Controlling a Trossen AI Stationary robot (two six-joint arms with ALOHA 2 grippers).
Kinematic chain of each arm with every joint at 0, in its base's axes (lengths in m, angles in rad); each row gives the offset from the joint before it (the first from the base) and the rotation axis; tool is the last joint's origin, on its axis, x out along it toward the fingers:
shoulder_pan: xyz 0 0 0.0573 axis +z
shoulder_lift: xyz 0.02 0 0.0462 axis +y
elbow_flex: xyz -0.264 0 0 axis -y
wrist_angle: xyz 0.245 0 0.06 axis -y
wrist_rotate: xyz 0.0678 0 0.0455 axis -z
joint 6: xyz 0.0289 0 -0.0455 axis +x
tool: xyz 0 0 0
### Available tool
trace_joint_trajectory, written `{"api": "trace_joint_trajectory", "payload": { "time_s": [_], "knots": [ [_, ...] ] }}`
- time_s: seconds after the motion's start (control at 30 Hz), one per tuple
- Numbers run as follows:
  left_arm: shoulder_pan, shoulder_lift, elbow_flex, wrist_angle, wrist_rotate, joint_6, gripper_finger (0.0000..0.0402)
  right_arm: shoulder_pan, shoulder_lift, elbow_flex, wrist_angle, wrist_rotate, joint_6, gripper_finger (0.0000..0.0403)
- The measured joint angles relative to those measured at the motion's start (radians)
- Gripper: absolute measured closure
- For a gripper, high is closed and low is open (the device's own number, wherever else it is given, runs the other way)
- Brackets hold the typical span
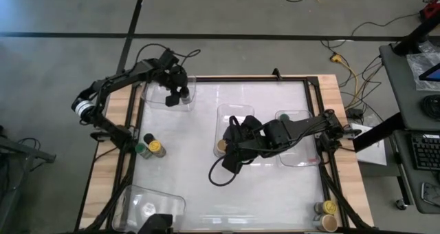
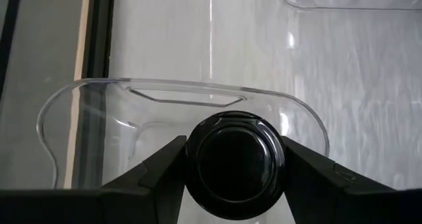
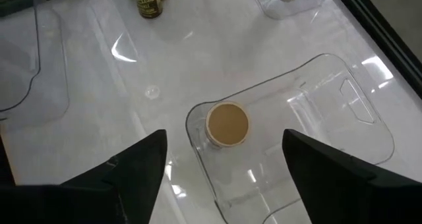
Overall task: Sort spices by type
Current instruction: Put the right black seasoning bottle into the top left transparent bin
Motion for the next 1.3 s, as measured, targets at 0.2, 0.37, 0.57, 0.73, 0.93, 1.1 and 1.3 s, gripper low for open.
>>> {"api": "trace_joint_trajectory", "payload": {
  "time_s": [0.2,0.37,0.57,0.73,0.93,1.1,1.3],
  "knots": [
    [-0.001,0.008,-0.001,-0.013,0.0,0.05,0.0208,0.0,0.0,0.0,0.001,0.0,0.003,0.0117],
    [0.001,0.033,-0.001,-0.016,0.001,0.057,0.0208,0.0,0.0,0.0,0.001,0.0,0.018,0.011],
    [0.002,0.042,-0.002,-0.018,0.042,0.057,0.0208,0.0,0.0,0.0,0.001,0.0,0.018,0.0103],
    [0.001,0.057,-0.002,-0.019,0.045,0.055,0.0208,0.0,0.0,0.0,0.001,0.0,0.013,0.0112],
    [0.001,0.084,-0.002,-0.017,0.045,0.053,0.0208,0.0,-0.001,0.0,0.001,0.0,0.011,0.0122],
    [0.001,0.083,-0.002,-0.016,0.046,0.053,0.0208,0.0,-0.001,0.0,0.0,-0.001,0.011,0.0127],
    [0.001,0.081,-0.003,-0.016,0.044,0.053,0.0206,0.0,-0.002,0.0,-0.001,-0.001,-0.002,0.0126]
  ]
}}
